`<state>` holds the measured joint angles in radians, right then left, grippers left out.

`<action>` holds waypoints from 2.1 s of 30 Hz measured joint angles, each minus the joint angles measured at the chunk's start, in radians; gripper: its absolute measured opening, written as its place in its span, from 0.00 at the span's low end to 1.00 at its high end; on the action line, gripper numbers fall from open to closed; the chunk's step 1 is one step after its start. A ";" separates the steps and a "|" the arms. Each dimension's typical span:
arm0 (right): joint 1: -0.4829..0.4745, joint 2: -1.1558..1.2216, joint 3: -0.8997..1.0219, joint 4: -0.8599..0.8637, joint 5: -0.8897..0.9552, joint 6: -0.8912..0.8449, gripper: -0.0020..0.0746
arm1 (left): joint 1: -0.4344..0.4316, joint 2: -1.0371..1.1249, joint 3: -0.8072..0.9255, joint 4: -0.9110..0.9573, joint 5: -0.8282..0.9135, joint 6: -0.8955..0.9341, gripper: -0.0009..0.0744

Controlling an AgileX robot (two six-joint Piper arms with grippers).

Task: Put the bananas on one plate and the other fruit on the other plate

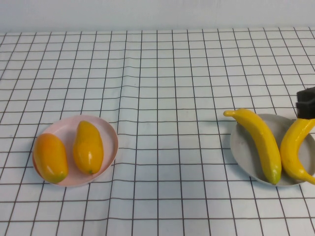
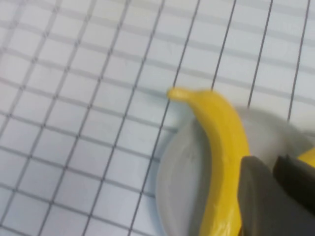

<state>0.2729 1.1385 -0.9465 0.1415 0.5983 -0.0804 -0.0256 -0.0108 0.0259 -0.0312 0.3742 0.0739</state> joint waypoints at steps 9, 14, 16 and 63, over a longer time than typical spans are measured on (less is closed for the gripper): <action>0.000 -0.460 0.226 0.023 -0.125 -0.093 0.01 | 0.000 0.000 0.000 0.000 0.000 0.000 0.01; 0.000 -0.657 0.342 0.022 -0.073 -0.070 0.01 | 0.000 0.000 0.000 0.000 0.000 0.000 0.01; 0.000 -0.736 0.397 0.036 -0.075 -0.063 0.01 | 0.000 0.000 0.000 0.000 0.000 0.000 0.01; -0.312 -1.146 0.971 -0.118 -0.263 0.223 0.01 | 0.000 0.000 0.000 0.000 0.000 0.000 0.01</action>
<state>-0.0393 -0.0076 0.0248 0.0230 0.3350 0.1423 -0.0256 -0.0108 0.0259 -0.0312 0.3742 0.0739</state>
